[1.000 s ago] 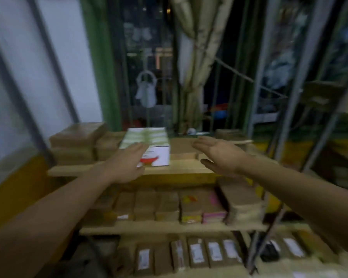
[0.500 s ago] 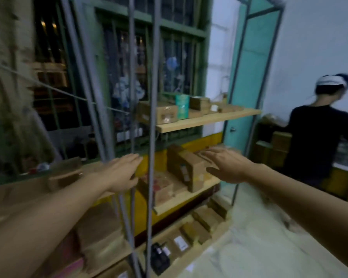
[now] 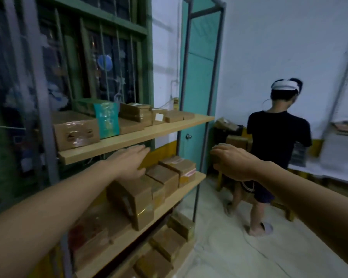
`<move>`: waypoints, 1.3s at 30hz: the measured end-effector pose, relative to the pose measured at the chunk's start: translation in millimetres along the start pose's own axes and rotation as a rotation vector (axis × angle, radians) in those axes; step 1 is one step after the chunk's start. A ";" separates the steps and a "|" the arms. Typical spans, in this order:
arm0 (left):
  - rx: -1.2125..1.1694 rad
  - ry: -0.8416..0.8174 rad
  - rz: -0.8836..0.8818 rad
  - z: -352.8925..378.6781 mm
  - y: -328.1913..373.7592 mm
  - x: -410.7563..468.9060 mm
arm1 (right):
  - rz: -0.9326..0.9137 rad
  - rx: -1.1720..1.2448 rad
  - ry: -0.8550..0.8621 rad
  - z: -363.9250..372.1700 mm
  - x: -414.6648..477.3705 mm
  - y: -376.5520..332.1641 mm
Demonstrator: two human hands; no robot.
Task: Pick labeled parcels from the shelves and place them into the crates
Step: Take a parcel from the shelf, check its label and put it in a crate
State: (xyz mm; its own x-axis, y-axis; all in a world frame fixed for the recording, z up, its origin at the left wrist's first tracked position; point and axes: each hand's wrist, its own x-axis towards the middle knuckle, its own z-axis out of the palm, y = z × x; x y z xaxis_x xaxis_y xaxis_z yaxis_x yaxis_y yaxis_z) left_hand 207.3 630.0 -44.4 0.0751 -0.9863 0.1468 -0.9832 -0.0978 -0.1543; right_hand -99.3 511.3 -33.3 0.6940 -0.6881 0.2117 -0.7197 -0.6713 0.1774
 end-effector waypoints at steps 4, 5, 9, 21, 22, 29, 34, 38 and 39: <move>-0.008 -0.004 0.029 -1.0 -0.2 99.2 | 0.028 -0.020 -0.005 11.7 55.2 59.5; 0.009 0.003 0.050 -0.7 -1.9 124.8 | 0.046 -0.011 0.007 15.2 68.4 73.9; 0.033 0.017 0.106 1.4 -0.1 215.4 | 0.088 0.013 -0.009 36.0 113.0 127.1; -0.003 0.034 0.015 35.4 47.7 415.9 | -0.037 0.079 0.050 129.0 296.0 286.8; -0.001 0.051 -0.010 36.2 54.6 428.4 | -0.079 0.072 0.062 137.3 313.8 297.5; 0.020 0.060 -0.205 34.6 77.4 502.5 | -0.357 0.156 0.137 158.9 433.3 352.3; 0.004 0.073 -0.360 46.4 79.0 533.8 | -0.491 0.334 0.197 162.2 487.9 359.0; -0.053 0.121 -0.478 54.9 78.3 555.8 | -0.574 0.393 0.208 185.8 520.0 363.3; -0.057 0.116 -0.495 57.4 78.9 559.8 | -0.584 0.408 0.205 192.5 528.4 365.0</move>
State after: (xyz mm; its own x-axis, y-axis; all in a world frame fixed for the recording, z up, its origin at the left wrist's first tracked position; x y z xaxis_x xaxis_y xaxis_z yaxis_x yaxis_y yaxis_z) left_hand 181.4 62.5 -30.5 0.5186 -0.8020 0.2965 -0.8420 -0.5393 0.0139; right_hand 8.7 -150.4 -41.6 0.9150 -0.1494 0.3747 -0.1424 -0.9887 -0.0465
